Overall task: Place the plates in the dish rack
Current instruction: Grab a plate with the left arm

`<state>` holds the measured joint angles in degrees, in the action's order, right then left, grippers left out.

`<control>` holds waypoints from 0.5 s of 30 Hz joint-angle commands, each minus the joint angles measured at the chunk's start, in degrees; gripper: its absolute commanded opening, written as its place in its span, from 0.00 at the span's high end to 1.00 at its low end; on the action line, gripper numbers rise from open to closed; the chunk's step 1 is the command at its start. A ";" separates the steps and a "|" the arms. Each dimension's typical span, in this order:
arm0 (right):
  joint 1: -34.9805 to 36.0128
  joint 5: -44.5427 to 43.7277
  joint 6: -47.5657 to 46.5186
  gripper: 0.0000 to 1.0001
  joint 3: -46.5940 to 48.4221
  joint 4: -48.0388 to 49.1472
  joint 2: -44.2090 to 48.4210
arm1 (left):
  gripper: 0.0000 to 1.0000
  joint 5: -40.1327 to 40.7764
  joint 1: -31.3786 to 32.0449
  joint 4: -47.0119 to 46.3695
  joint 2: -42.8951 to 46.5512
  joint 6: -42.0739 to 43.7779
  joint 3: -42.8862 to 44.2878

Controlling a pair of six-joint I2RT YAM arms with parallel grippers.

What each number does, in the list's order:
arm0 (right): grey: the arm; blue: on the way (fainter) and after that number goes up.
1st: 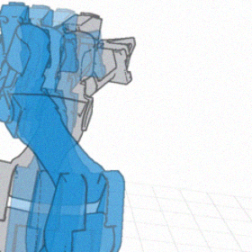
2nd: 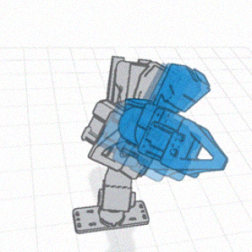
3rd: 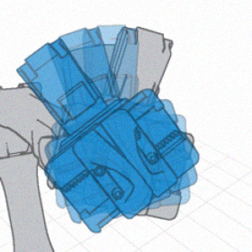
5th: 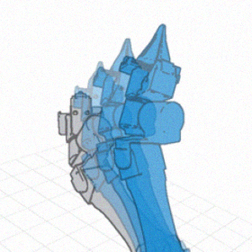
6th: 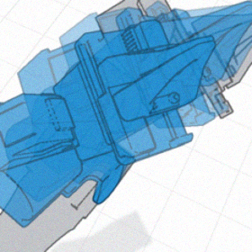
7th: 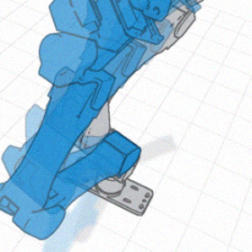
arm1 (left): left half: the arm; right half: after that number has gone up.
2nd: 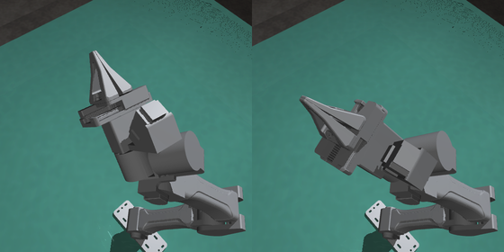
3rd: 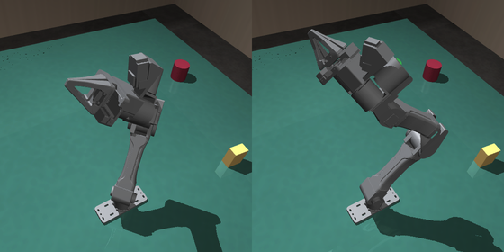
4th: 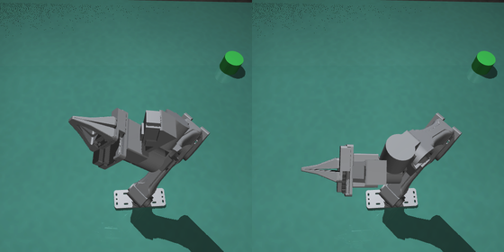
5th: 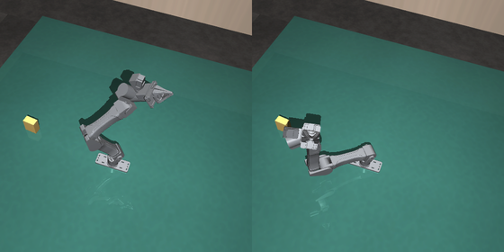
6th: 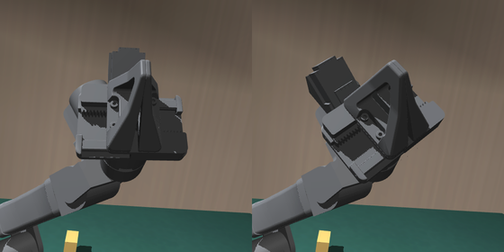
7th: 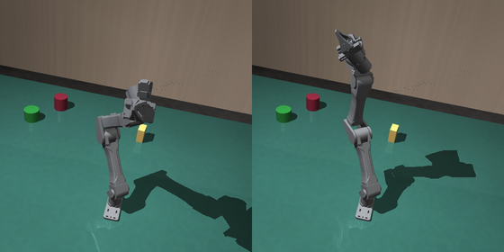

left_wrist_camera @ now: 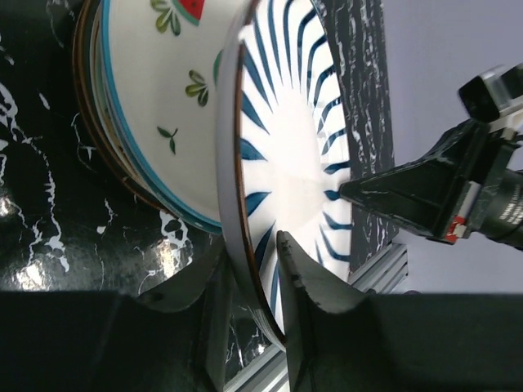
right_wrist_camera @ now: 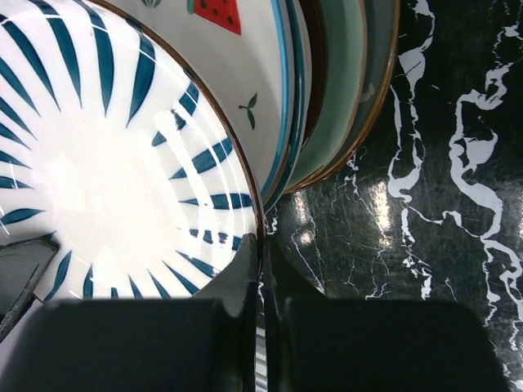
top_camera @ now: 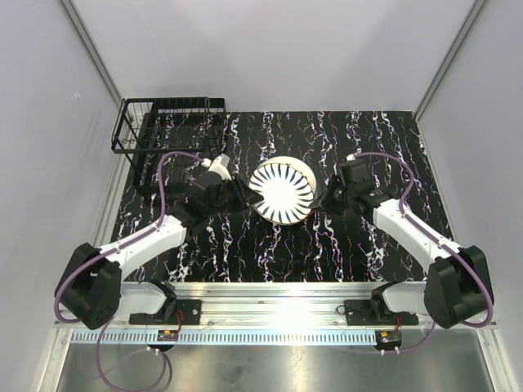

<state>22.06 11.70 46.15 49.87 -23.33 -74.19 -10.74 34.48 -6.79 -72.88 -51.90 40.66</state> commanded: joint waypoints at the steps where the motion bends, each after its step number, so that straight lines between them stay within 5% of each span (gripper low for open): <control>1: 0.44 7.36 1.40 0.99 -0.12 8.73 3.00 | 0.74 0.19 0.76 -11.49 3.80 -1.89 0.90; 9: 1.58 8.25 2.45 0.92 -2.49 14.62 5.28 | 0.87 1.07 1.29 -10.18 4.24 -2.15 4.33; 12: 1.58 7.81 2.28 0.78 -2.76 14.63 6.43 | 0.99 1.25 1.29 -8.69 4.41 -1.45 4.86; 15: 1.58 6.76 1.40 0.68 -2.14 13.32 8.09 | 1.00 2.65 1.29 -5.88 5.46 0.56 6.18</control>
<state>22.39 14.66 47.29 46.06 -16.62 -69.91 -8.05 34.63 -8.27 -70.22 -53.30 42.06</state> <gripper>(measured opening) 0.304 0.176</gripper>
